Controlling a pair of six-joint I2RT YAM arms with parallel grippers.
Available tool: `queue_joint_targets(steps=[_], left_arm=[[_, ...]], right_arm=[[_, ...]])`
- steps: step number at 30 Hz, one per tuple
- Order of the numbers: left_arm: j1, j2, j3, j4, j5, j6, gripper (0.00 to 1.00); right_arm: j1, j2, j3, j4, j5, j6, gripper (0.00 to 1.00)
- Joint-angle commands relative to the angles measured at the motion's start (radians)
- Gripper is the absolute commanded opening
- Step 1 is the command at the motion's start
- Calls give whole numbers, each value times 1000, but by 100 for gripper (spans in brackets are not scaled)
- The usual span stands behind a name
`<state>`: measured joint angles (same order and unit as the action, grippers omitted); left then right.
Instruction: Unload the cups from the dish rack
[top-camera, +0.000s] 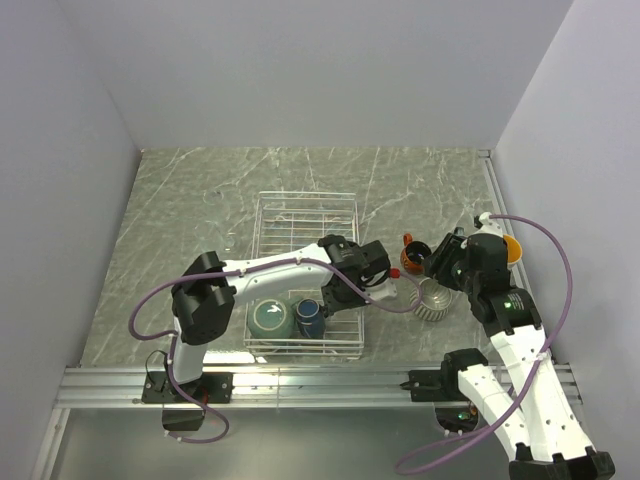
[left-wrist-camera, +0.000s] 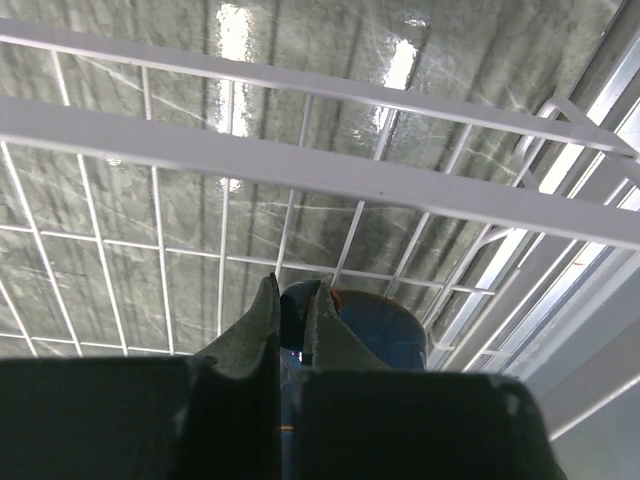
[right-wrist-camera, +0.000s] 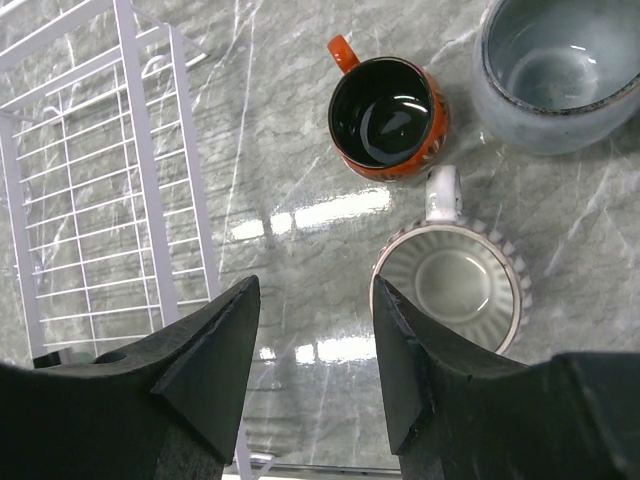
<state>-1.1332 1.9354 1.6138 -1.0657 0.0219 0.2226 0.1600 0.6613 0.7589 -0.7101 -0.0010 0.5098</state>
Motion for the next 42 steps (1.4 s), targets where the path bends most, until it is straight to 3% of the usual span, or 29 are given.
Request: queue_joint_targets(steps=[1, 12, 19, 23, 24, 28, 32, 37, 42], left_arm=[[1, -10, 50, -94, -19, 20, 0], [39, -29, 159, -71, -96, 27, 0], [105, -75, 360, -30, -109, -5, 0], [156, -131, 402, 93, -65, -61, 0], [182, -142, 403, 146, -45, -75, 0], [265, -216, 384, 290, 78, -185, 0], [326, -277, 350, 406, 188, -275, 0], [334, -286, 386, 418, 285, -341, 0], [332, -271, 405, 403, 335, -350, 0]], right_arm=[[-5, -14, 19, 35, 4, -16, 56], [-4, -34, 36, 47, 4, -19, 56], [-5, -72, 77, 138, -290, -97, 59], [-4, -91, 48, 309, -549, -68, 64], [-4, -95, 33, 358, -591, -42, 82], [4, -117, -103, 735, -746, 177, 82], [16, -100, -167, 888, -737, 291, 80], [102, -48, -240, 1122, -722, 433, 75], [208, 29, -199, 1120, -643, 383, 73]])
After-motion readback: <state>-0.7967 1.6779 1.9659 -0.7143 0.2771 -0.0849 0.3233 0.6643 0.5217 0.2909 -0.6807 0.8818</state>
